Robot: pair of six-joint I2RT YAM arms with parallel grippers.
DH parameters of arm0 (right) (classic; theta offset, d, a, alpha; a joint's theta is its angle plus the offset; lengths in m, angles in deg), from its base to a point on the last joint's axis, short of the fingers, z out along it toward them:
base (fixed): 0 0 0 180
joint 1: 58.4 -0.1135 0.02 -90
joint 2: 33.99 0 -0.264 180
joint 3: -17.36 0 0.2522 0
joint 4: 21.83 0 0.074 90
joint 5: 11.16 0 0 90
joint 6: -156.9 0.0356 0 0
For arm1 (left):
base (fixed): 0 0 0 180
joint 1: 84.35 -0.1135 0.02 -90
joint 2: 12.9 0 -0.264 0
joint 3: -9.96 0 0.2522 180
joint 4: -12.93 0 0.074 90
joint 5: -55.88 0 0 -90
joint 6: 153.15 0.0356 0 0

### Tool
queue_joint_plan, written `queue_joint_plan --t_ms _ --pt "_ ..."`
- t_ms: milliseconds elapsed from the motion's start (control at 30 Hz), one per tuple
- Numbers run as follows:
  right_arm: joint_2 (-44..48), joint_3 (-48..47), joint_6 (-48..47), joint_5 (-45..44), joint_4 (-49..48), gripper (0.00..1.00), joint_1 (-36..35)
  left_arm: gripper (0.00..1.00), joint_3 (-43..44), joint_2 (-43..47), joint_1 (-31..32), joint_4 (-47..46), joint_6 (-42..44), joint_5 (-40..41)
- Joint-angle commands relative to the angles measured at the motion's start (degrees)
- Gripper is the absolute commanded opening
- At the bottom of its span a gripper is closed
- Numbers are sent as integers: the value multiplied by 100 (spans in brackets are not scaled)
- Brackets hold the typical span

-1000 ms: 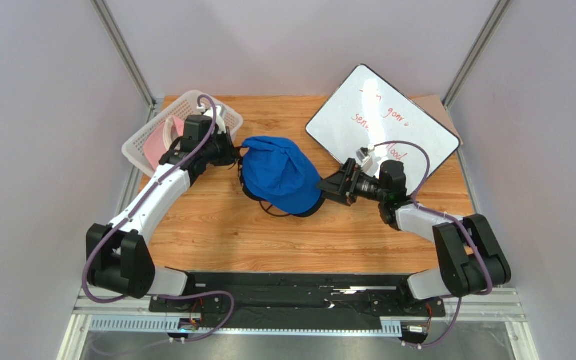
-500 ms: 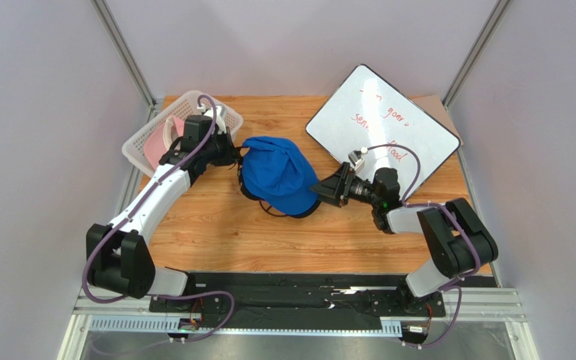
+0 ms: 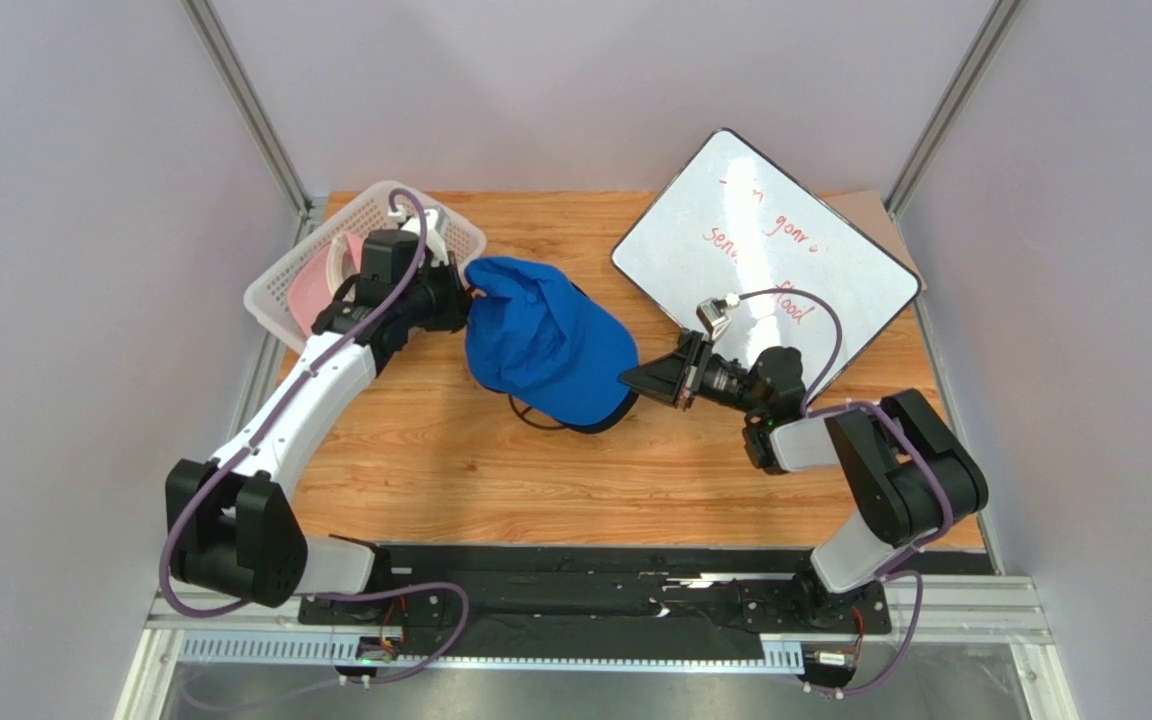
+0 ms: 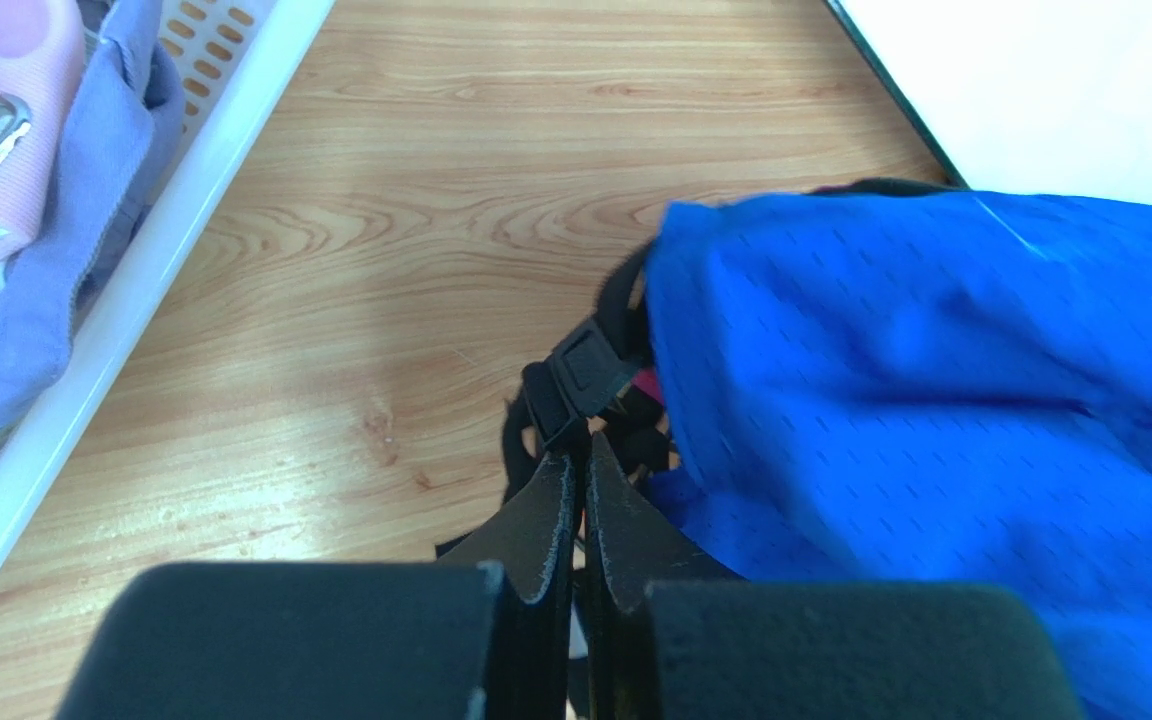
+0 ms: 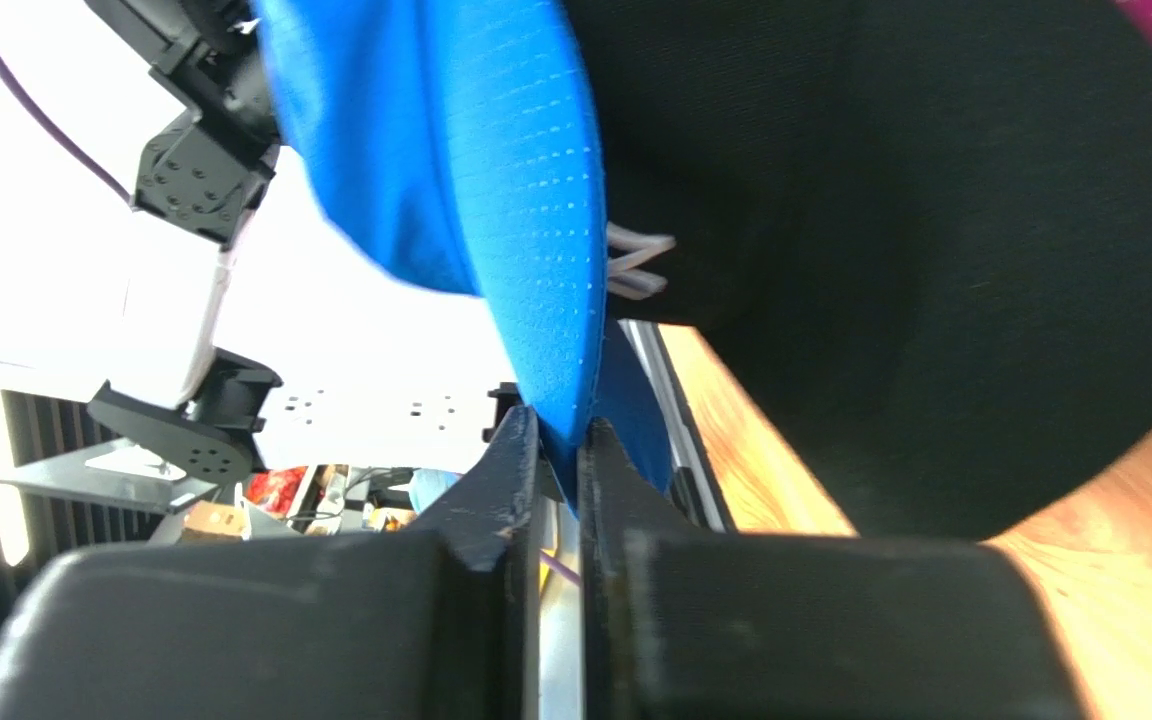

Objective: Stack the hats

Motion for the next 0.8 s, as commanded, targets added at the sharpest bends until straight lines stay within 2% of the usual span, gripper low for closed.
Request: queue_joint_plan --t_ms 0,133,233,367,467,600,767 --pt "452 -89 -127 -184 -77 0 -27 0 147 482 -22 -6 89 -52" --pt "935 -115 -119 -298 257 0 43 0 155 685 -22 126 133 114" --pt "1375 -238 -180 -386 862 0 96 0 234 712 -31 231 177 211" --pt "1946 -519 -496 -527 2240 0 166 0 383 606 -31 258 177 124" --pt "2157 -607 -523 -615 2804 0 350 0 428 510 -31 258 177 88" --pt "2071 -669 -655 -501 3386 0 544 0 419 352 -31 302 229 159" --pt "1579 -660 -690 -360 3387 0 624 0 384 167 -31 232 238 185"
